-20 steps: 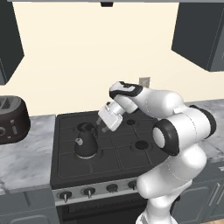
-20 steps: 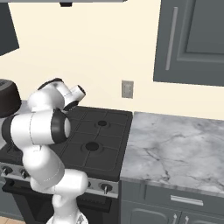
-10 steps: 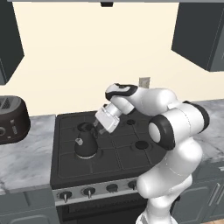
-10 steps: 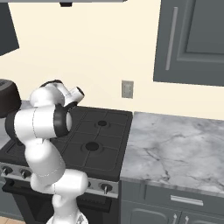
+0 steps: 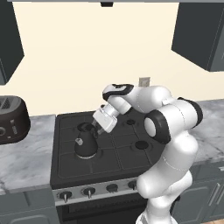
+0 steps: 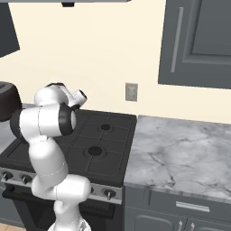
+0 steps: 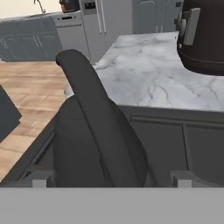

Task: The kettle is done boiling. Turn off the stove, then wait for 300 timesteps before moving the kettle to the dining table.

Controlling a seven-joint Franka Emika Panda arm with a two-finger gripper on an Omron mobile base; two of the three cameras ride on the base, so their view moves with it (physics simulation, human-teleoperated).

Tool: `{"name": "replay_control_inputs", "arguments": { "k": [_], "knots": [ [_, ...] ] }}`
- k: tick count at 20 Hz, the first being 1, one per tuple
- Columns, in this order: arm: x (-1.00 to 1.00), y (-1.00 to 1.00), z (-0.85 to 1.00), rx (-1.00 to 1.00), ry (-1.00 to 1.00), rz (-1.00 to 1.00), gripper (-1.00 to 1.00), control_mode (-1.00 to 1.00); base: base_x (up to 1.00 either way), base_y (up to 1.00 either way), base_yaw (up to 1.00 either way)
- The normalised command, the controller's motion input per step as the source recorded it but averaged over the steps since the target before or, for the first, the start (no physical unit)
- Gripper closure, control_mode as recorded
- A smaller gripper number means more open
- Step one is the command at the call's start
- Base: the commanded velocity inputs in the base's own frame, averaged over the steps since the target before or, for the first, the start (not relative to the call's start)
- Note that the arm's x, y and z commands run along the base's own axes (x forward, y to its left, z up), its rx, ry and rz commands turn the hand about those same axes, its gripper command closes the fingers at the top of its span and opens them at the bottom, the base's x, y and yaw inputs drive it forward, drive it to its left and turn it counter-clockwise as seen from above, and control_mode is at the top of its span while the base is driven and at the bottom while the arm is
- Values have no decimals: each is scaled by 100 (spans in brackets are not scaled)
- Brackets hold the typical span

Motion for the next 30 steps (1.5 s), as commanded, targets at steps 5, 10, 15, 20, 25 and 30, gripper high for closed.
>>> {"name": "replay_control_inputs", "arguments": {
  "k": [5, 10, 15, 20, 25, 30],
  "knots": [
    [22, 8, -9, 0, 0, 1, -100, -100, 0, 0, 0],
    [10, 11, -11, 0, 0, 2, -100, -100, 0, 0, 0],
    [0, 20, -14, 0, 0, 3, -100, -100, 0, 0, 0],
    [0, 25, -17, 0, 0, 3, 100, -100, 0, 0, 0],
    [0, 11, -14, 0, 2, 1, 100, -100, 0, 0, 0],
    [-6, 5, -11, 0, 0, 0, 100, -100, 0, 0, 0]
  ]
}}
